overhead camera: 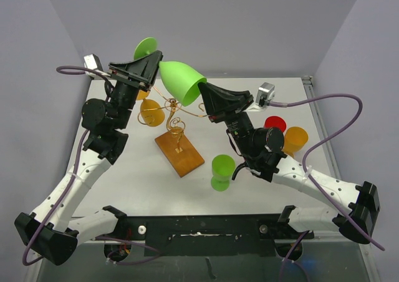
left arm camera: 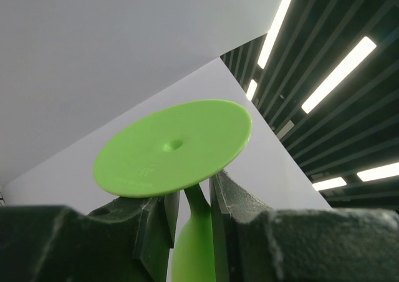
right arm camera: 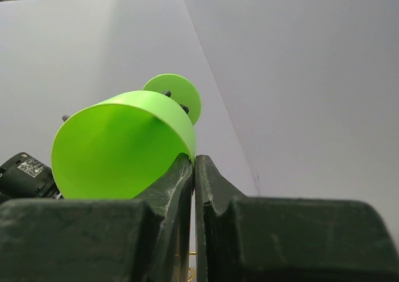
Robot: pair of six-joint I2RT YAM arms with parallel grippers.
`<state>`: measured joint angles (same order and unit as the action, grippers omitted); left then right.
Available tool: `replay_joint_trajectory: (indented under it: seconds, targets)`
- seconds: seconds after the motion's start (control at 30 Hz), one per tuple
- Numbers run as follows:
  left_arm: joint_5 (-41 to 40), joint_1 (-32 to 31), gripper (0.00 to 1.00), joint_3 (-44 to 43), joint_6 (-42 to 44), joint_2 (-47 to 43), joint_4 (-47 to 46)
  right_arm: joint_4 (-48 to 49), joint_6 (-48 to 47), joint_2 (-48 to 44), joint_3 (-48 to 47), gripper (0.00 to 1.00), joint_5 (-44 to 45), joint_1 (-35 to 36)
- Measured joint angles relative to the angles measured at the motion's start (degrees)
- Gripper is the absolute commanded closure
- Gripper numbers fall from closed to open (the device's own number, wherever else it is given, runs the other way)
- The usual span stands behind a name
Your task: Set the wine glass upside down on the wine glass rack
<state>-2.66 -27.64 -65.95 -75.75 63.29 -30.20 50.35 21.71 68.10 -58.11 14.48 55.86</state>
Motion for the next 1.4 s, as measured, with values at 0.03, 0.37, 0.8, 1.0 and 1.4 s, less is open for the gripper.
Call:
replay_joint_trajectory:
  seconds: [0.03,0.37,0.8,1.0,1.4]
  targets:
    - [0.0,0.0,0.75,0.0,0.0,0.0,0.0,0.0,0.02,0.0,0.0,1.0,0.04,0.0]
    - [0.09,-0.63,0.65,0.07,0.2,0.0,-0.02,1.31,0.2,3.08,-1.88,1.0,4.02,0.0]
    - [-1.22,-0.83,0.77,0.24,1.31,-0.07,-0.42,2.21,0.48,4.04,-1.86,1.0,3.93,-0.04]
    - [-1.16,-1.31,0.96,0.24,1.75,-0.31,-0.39,0.85,1.36,2.03,-0.96,1.0,2.84,-0.04]
    - [-1.22,-1.4,1.0,2.86,6.36,-2.84,-0.13,-5.81,3.8,-2.58,0.7,0.64,-0.66,-0.04]
